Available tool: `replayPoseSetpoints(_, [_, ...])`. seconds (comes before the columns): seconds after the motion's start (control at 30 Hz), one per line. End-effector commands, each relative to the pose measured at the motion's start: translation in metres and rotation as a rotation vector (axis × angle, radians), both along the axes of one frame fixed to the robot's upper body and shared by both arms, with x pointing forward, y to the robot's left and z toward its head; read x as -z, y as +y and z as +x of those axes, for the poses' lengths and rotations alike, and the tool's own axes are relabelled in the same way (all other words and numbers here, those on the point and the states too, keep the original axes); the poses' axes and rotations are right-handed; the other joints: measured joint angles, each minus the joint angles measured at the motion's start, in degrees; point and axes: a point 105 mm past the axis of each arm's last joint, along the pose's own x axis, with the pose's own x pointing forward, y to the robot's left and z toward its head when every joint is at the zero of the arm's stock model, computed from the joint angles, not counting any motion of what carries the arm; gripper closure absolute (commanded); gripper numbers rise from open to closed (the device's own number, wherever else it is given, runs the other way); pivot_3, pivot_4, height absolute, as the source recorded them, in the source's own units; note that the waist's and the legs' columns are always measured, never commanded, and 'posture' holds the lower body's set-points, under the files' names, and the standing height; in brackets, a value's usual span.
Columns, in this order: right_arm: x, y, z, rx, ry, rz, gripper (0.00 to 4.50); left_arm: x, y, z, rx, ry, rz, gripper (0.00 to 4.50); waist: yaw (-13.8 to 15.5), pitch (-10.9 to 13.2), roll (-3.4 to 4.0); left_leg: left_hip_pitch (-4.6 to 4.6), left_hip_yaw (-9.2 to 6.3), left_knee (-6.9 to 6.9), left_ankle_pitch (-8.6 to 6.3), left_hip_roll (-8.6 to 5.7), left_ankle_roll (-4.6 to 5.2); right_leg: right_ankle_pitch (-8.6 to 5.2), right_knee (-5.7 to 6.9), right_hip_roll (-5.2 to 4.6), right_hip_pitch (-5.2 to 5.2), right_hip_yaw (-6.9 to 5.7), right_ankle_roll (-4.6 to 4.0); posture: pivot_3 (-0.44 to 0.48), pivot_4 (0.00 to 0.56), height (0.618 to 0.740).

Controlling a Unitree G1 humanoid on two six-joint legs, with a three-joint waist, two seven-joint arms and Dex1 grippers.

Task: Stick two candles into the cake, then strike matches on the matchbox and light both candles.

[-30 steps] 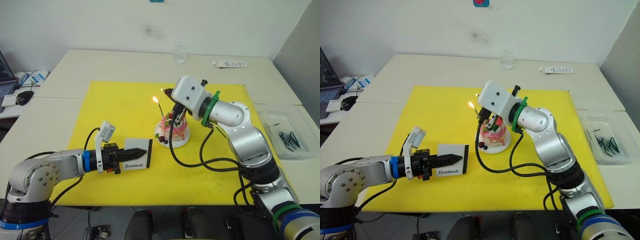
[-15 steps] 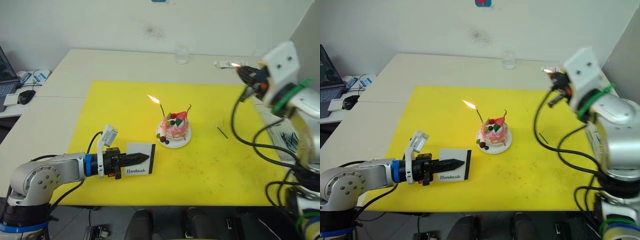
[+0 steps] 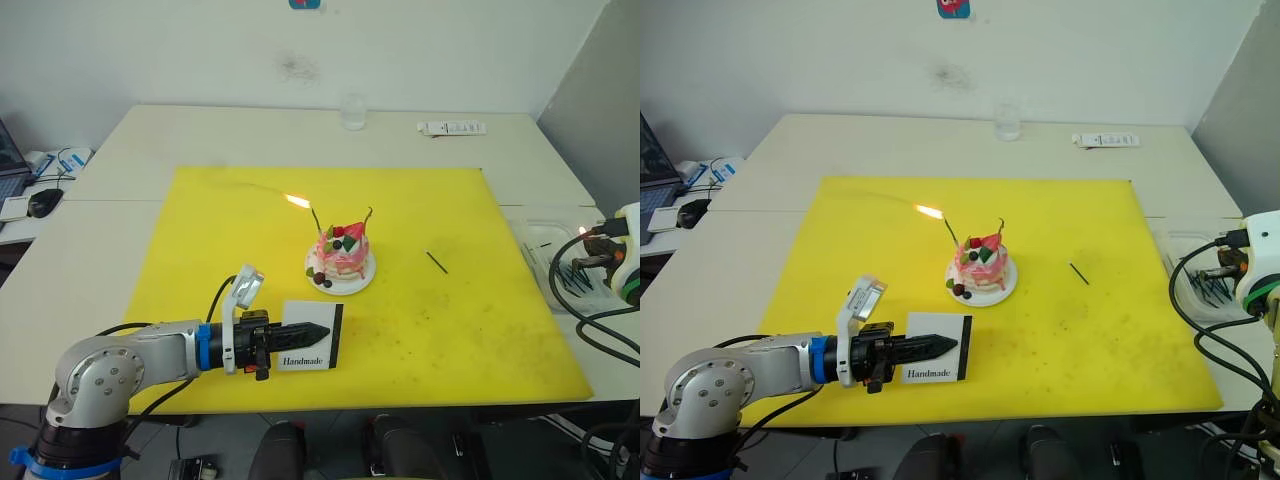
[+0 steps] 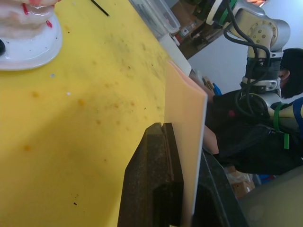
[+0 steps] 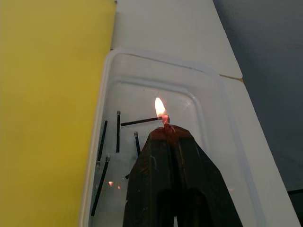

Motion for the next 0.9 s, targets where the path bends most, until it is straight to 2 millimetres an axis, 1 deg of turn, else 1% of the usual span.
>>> replayPoseSetpoints(0.03, [-0.012, -0.009, 0.006, 0.039, -0.064, -0.023, 3.81, -0.008, -0.007, -0.004, 0.030, -0.032, -0.032, 4.50, 0.02, 0.00, 0.00, -0.01, 0.01, 0.00, 0.00, -0.01, 0.00, 0.00, -0.01, 0.01, 0.00, 0.01, 0.00, 0.000, 0.150, 0.740])
replayPoseSetpoints(0.1, [-0.012, -0.013, 0.008, 0.051, -0.074, -0.030, 3.17, -0.008, -0.008, -0.004, 0.031, -0.032, -0.033, 4.50, 0.02, 0.00, 0.01, -0.02, 0.03, -0.01, 0.00, -0.02, 0.00, -0.01, -0.03, 0.04, 0.00, 0.03, 0.01, 0.000, 0.150, 0.740])
replayPoseSetpoints(0.2, [-0.015, -0.013, 0.009, 0.055, -0.089, -0.037, 2.02, -0.008, -0.007, -0.004, 0.030, -0.031, -0.032, 4.50, 0.02, 0.00, 0.01, -0.04, 0.02, -0.02, 0.00, -0.01, 0.00, -0.01, -0.05, 0.08, -0.01, 0.02, 0.01, 0.000, 0.150, 0.740])
replayPoseSetpoints(0.37, [-0.035, -0.003, 0.009, 0.010, -0.185, -0.064, 0.20, -0.007, -0.005, -0.003, 0.021, -0.031, -0.025, 4.50, 0.03, -0.01, 0.02, -0.03, 0.01, -0.02, 0.00, 0.01, 0.00, -0.01, -0.04, 0.08, -0.01, 0.01, 0.01, 0.000, 0.150, 0.740])
replayPoseSetpoints(0.4, [-0.040, 0.001, 0.009, -0.011, -0.210, -0.065, 0.01, -0.007, -0.004, -0.003, 0.020, -0.032, -0.024, 4.50, 0.02, 0.00, 0.02, -0.03, 0.00, -0.02, 0.00, 0.01, 0.00, -0.01, -0.04, 0.08, -0.01, 0.01, 0.01, 0.000, 0.150, 0.740])
replayPoseSetpoints(0.5, [-0.058, 0.026, 0.004, -0.169, -0.283, -0.085, 0.01, -0.006, -0.003, -0.002, 0.012, -0.033, -0.020, 4.50, 0.03, -0.01, 0.03, -0.03, 0.00, -0.02, 0.00, 0.01, 0.00, -0.01, -0.04, 0.08, -0.01, 0.01, 0.02, 0.000, 0.150, 0.740])
replayPoseSetpoints(0.6, [-0.063, 0.052, -0.006, -0.332, -0.302, -0.050, 0.01, -0.006, 0.000, 0.000, 0.006, -0.033, -0.016, 4.50, 0.14, -0.01, 0.03, -0.04, -0.05, -0.03, 0.00, 0.03, -0.01, -0.02, -0.05, 0.08, 0.00, -0.05, 0.02, 0.000, 0.150, 0.740])
replayPoseSetpoints(0.63, [-0.061, 0.061, -0.010, -0.390, -0.292, -0.030, 0.01, -0.006, 0.000, 0.001, 0.004, -0.033, -0.015, 4.50, 0.16, -0.01, 0.03, -0.05, -0.05, -0.04, 0.00, 0.03, 0.00, -0.02, -0.06, 0.08, 0.00, -0.05, 0.02, 0.000, 0.150, 0.740])
replayPoseSetpoints(0.7, [-0.056, 0.072, -0.016, -0.456, -0.272, 0.005, 0.01, -0.006, 0.001, 0.002, 0.002, -0.033, -0.013, 4.50, 0.19, -0.01, 0.03, -0.06, -0.07, -0.03, 0.00, 0.04, -0.01, -0.02, -0.07, 0.07, 0.00, -0.07, 0.03, 0.000, 0.150, 0.740])
replayPoseSetpoints(0.8, [-0.038, 0.093, -0.023, -0.539, -0.244, 0.020, 0.01, -0.006, 0.002, 0.003, 0.001, -0.037, -0.011, 4.50, 0.24, -0.01, 0.02, -0.07, -0.05, -0.02, 0.00, 0.02, -0.01, -0.02, -0.07, 0.04, 0.00, -0.06, 0.03, 0.000, 0.150, 0.740])
replayPoseSetpoints(0.9, [-0.019, 0.114, -0.022, -0.574, -0.250, 0.047, 0.01, -0.007, 0.002, 0.004, 0.000, -0.043, -0.007, 4.50, 0.08, -0.01, 0.03, -0.03, -0.04, -0.01, 0.00, 0.05, -0.01, -0.02, -0.05, -0.02, 0.02, -0.04, 0.03, 0.000, 0.150, 0.740])
